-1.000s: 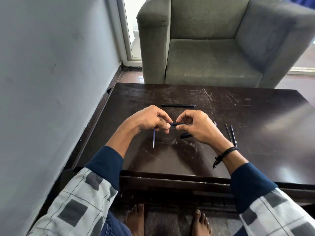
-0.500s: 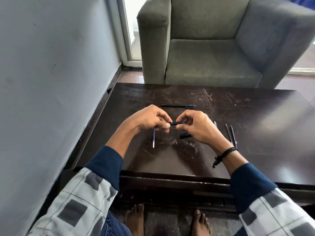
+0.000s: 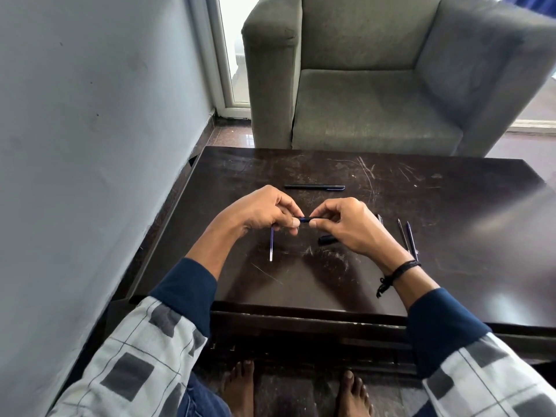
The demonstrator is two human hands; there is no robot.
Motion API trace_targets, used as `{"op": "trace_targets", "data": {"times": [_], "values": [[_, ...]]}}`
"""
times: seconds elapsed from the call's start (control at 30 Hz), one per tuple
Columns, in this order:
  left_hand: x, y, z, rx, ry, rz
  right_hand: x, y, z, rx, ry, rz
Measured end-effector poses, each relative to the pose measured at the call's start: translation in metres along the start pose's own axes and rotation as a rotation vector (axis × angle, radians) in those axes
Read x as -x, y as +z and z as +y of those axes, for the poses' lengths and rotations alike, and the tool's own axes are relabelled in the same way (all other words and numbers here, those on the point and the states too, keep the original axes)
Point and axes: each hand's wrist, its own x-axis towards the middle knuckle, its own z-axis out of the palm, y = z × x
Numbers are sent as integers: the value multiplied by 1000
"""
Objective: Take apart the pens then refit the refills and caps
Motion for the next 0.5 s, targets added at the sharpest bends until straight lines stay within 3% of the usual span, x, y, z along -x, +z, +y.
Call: {"op": "trace_targets", "data": {"times": [0.5], "values": [[-2,1,0,2,-3,1,1,-3,0,35,5,6]]}}
